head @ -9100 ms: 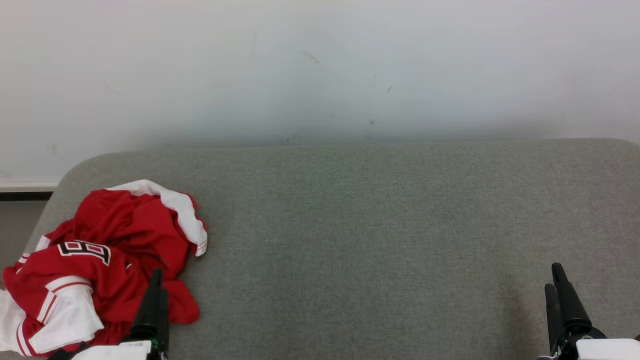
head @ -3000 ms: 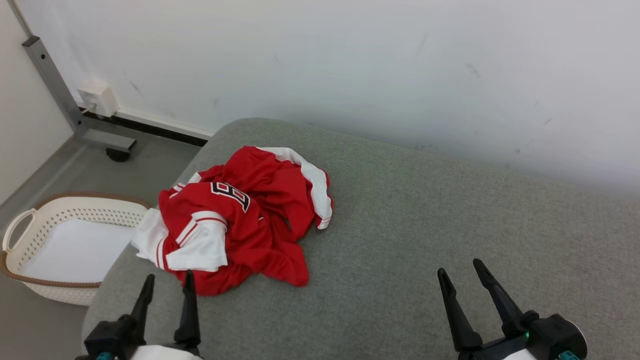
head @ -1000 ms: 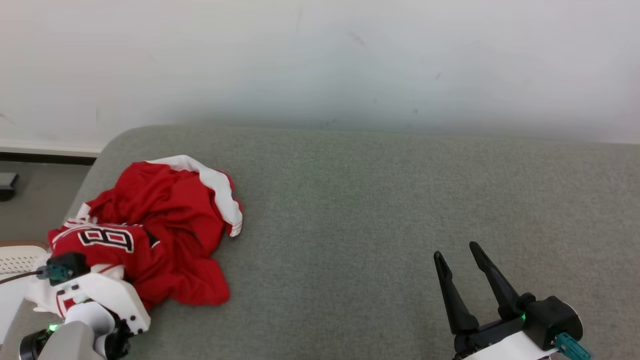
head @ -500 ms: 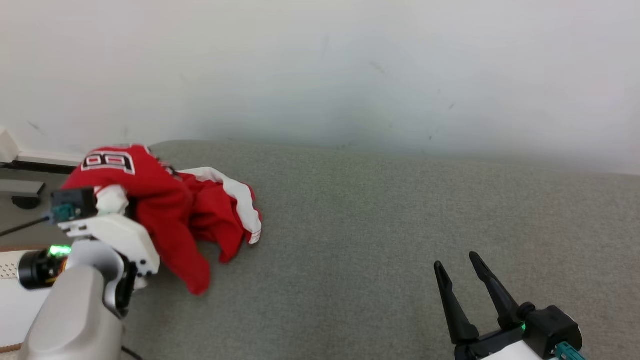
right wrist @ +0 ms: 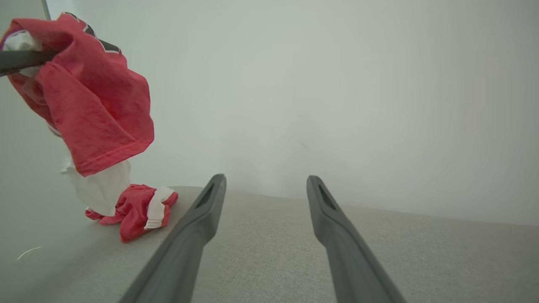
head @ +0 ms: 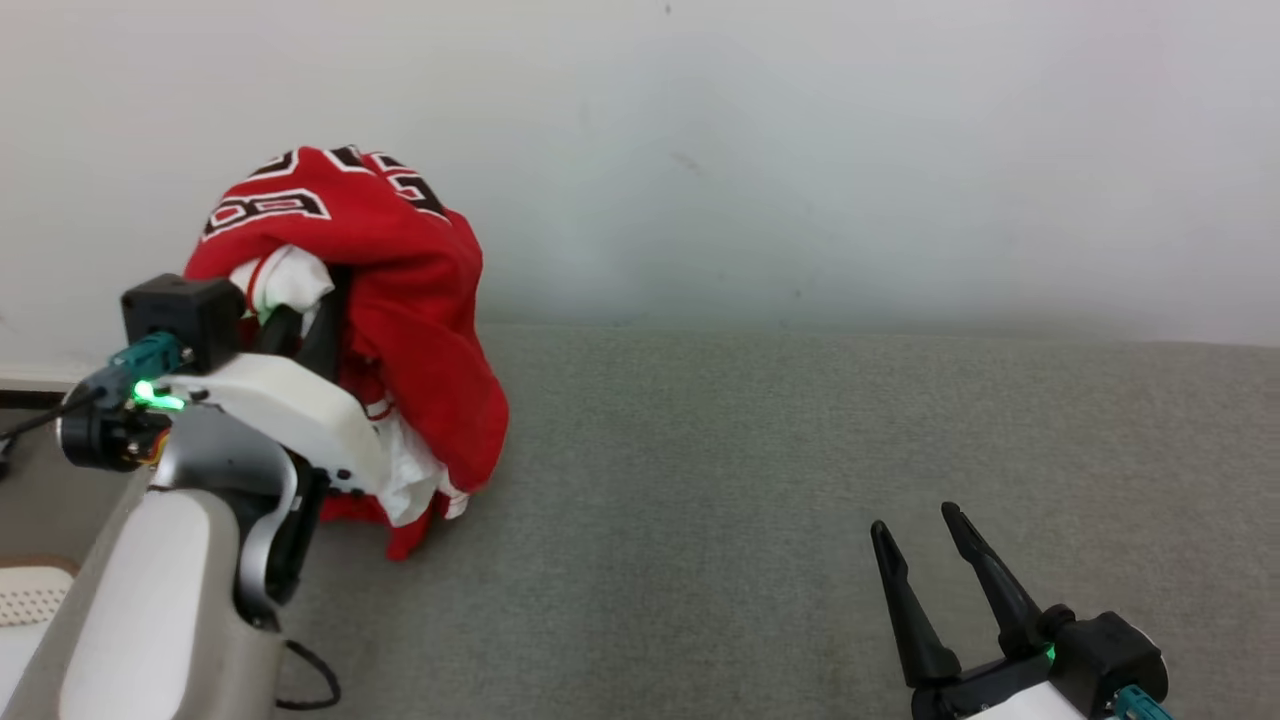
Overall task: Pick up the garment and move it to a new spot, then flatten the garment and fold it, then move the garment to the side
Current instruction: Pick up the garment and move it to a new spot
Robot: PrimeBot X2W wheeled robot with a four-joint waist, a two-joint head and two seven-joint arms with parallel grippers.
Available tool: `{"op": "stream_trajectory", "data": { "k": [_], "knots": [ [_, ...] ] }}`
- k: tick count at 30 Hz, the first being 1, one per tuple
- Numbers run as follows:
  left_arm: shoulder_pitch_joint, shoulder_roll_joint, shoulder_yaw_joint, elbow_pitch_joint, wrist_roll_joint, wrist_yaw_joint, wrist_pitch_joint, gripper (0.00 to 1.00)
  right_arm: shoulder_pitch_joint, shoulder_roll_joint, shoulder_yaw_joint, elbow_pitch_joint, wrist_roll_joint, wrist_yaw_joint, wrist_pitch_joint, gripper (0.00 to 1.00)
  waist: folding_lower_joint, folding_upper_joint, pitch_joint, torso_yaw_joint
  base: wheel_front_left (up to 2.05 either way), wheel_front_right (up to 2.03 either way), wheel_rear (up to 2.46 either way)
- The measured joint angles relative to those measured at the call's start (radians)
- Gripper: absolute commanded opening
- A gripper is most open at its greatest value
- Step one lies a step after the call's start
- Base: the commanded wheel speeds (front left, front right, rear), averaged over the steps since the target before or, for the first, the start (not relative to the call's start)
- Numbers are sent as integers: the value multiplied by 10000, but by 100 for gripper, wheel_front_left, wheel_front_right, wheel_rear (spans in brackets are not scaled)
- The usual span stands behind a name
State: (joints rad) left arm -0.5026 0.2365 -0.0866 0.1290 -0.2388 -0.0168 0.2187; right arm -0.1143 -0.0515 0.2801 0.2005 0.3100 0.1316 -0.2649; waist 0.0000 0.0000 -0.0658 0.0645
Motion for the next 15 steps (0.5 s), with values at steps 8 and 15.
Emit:
{"op": "stream_trajectory", "data": {
  "k": [8, 15],
  "knots": [
    [418, -418, -391, -1766, -318, 48, 545, 0, -58, -54, -56, -81, -19, 0, 0, 100, 0, 0, 19, -1141, 0, 0, 0],
    [721, -805, -763, -2033, -357, 146, 408, 0, -144, -190, -115, -88, -15, 0, 0, 100, 0, 0, 142, -2373, 0, 0, 0]
  ]
}}
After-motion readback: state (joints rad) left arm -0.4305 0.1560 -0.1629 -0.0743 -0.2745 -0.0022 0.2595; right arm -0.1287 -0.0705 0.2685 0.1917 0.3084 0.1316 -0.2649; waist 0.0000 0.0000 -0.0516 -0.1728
